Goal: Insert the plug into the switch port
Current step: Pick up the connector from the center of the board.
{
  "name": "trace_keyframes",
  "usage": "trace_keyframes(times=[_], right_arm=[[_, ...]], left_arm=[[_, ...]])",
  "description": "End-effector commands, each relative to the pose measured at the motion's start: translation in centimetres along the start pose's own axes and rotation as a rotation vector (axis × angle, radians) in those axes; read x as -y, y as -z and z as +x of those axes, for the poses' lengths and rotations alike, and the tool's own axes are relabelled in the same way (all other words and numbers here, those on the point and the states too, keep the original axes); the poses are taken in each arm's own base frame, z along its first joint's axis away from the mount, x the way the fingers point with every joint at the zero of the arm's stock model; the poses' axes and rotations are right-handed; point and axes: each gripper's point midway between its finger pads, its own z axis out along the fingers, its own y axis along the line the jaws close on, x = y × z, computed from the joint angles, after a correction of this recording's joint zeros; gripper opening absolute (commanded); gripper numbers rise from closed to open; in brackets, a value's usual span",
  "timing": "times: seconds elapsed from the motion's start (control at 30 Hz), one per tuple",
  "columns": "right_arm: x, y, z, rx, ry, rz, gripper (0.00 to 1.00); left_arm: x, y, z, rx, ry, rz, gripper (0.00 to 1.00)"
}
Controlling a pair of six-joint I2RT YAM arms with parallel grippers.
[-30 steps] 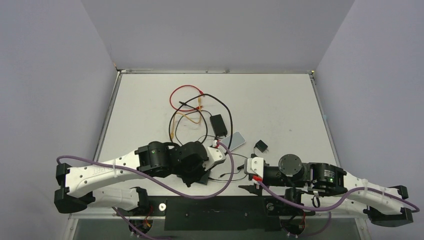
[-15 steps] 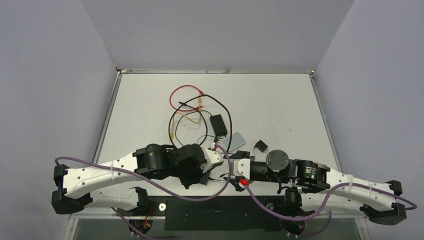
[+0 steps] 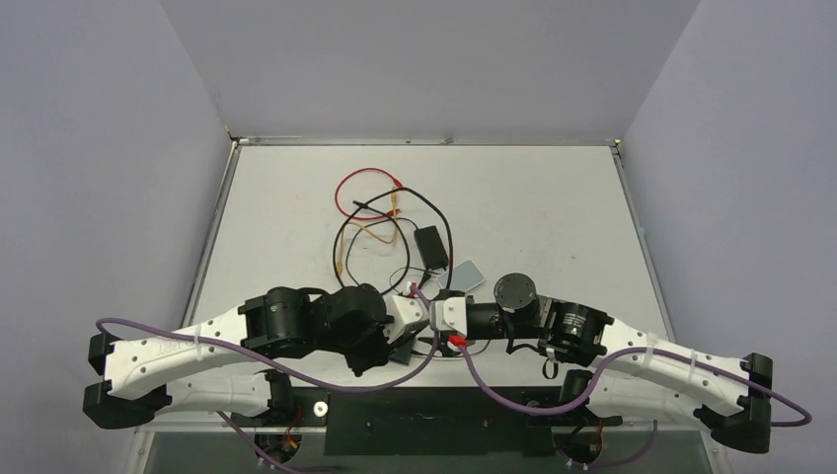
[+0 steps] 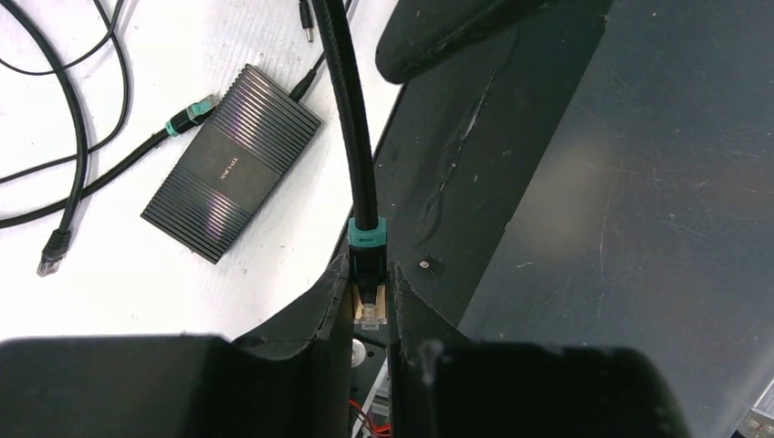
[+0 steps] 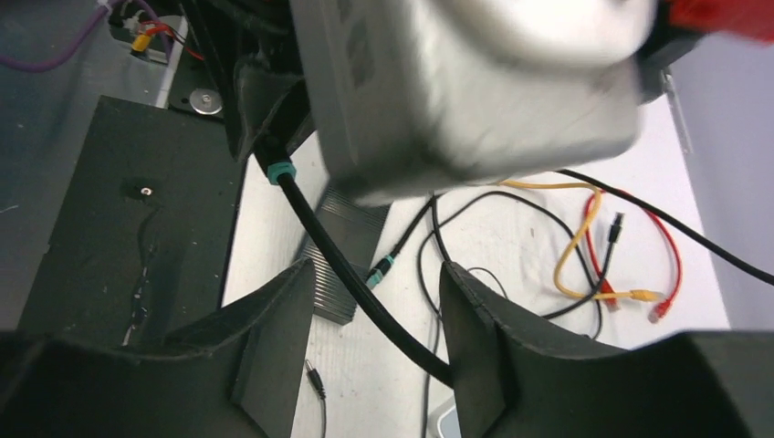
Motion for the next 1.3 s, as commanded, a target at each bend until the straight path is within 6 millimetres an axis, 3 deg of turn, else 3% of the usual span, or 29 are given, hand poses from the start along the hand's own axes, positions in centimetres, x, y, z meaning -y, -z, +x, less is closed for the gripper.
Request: trace_keyframes(times=[0.0, 0.13, 0.27, 0.57, 0.63, 0.83, 0.93, 1.07, 1.27], right_arm=[[-0.8, -1.0, 0.9, -0.022, -0.005, -0.07, 0.46], [-1.5, -1.2, 1.8, -0.056, -0.015, -0.105, 0.37], [-1.6, -1.2, 1.8, -0.057, -0.017, -0.111, 0.15], [-2.6, -1.9, 2.7, -0.093, -0.049, -0.172, 0.14], [-2.7, -2.1, 2.6, -0.091, -0.056, -0.181, 0.22], [-3.0, -2.8, 2.1, -0.054, -0.057, -0.198, 0.27], [-3.2, -3.1, 1.7, -0.035, -0.062, -0.212, 0.2], [-3.3, -3.4, 1.2, -0.009, -0.071, -0.22, 0.02], [-2.1, -3.0, 0.3, 0.03, -0.108, -0.137, 0.0]], left_arm=[[1.6, 2.1, -3.2, 0.18, -0.03, 0.081, 0.0], [1.5, 2.3, -3.3, 0.192, -0.026, 0.078, 0.0], [1.4, 2.1, -3.5, 0.193, -0.023, 0.069, 0.0], [1.0, 3.7, -5.1, 0.312, -0.018, 0.051, 0.0], [1.1, 4.1, -5.4, 0.339, -0.018, 0.059, 0.0], [1.3, 4.2, -5.6, 0.356, -0.02, 0.071, 0.0], [1.2, 4.0, -5.6, 0.351, -0.021, 0.067, 0.0], [0.9, 3.6, -5.5, 0.343, -0.019, 0.051, 0.0], [0.1, 3.8, -5.8, 0.371, 0.008, 0.008, 0.0]])
